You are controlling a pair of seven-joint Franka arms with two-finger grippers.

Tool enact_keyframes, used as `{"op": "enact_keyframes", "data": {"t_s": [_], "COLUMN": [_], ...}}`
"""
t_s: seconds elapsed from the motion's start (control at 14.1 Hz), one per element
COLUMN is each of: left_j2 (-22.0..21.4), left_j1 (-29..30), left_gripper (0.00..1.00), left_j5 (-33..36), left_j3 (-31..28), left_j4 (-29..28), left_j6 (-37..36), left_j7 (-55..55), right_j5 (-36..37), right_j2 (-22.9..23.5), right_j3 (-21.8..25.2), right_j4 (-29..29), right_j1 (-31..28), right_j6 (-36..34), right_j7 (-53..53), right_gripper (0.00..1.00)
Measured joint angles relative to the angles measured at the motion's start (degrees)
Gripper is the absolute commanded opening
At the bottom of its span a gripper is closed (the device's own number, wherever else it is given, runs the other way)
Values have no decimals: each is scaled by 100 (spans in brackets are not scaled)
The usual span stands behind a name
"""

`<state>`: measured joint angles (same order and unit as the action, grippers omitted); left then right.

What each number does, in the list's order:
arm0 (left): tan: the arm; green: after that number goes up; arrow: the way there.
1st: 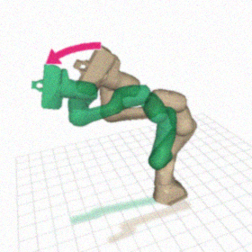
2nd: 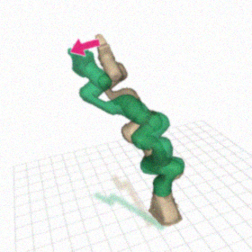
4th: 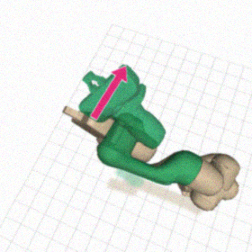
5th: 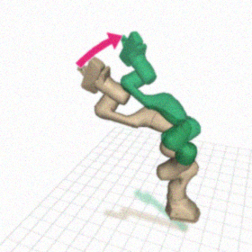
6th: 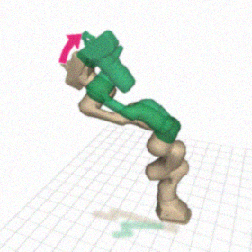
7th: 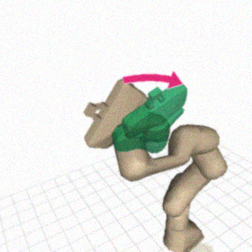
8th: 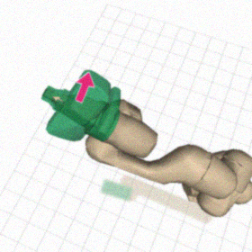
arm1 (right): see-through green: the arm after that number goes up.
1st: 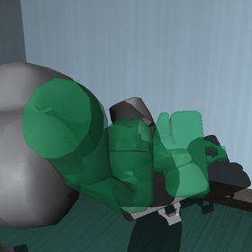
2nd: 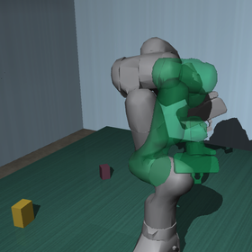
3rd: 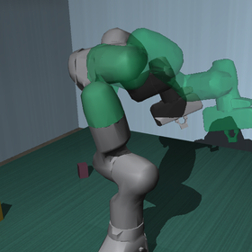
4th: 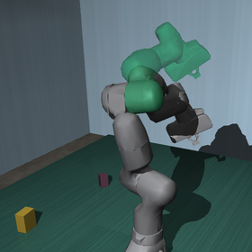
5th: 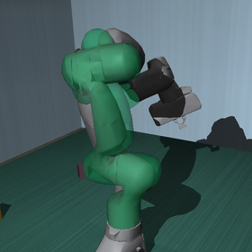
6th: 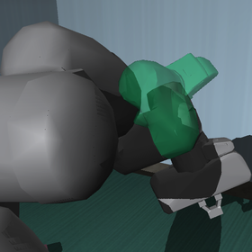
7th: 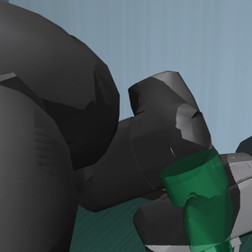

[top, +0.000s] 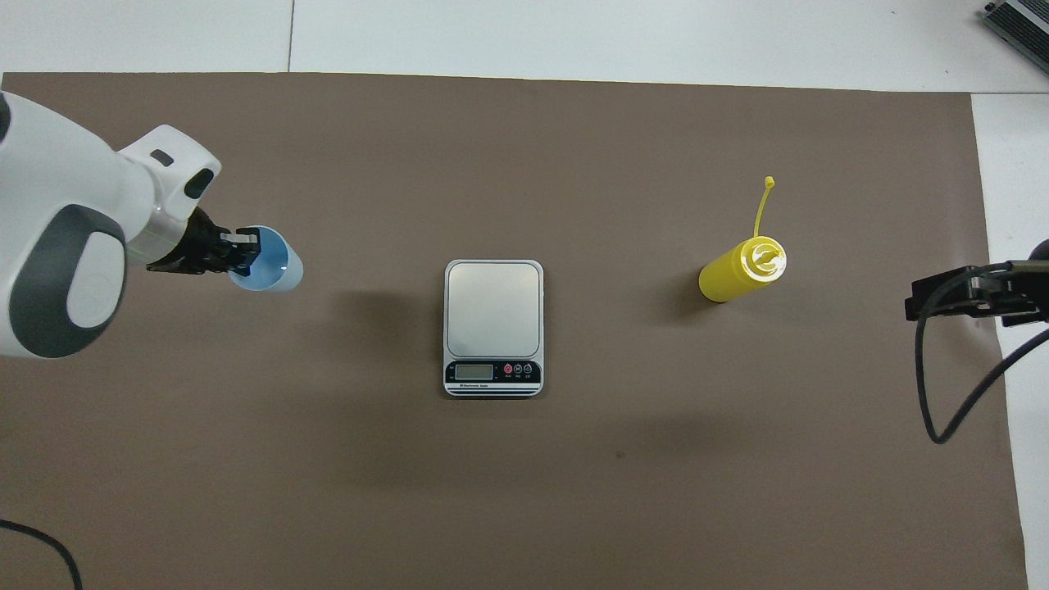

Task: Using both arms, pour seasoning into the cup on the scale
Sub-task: 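Carry the blue cup with the left gripper onto the scale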

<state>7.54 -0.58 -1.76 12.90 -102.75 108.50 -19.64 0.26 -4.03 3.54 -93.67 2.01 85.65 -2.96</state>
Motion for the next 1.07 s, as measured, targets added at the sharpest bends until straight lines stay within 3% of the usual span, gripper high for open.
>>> {"op": "enact_keyframes", "data": {"t_s": [0.43,0.71,1.07], "left_j2": [90,184,655], "left_j1": [-1462,-1838,-2177], "left_gripper": [0,0,0], "left_j5": [-65,-172,-170], "left_j3": [46,37,31], "left_j4": [-38,-51,-81], "left_j6": [500,923,1375], "left_j7": [-1647,-2112,-2546], "right_j5": [0,0,0], "right_j2": [-2,-2,-2], "right_j3": [0,-1,-1], "right_j4": [0,0,0], "right_j1": [0,0,0], "right_j6": [0,0,7], "right_j7": [17,121,116], "right_gripper": [100,100,100]}}
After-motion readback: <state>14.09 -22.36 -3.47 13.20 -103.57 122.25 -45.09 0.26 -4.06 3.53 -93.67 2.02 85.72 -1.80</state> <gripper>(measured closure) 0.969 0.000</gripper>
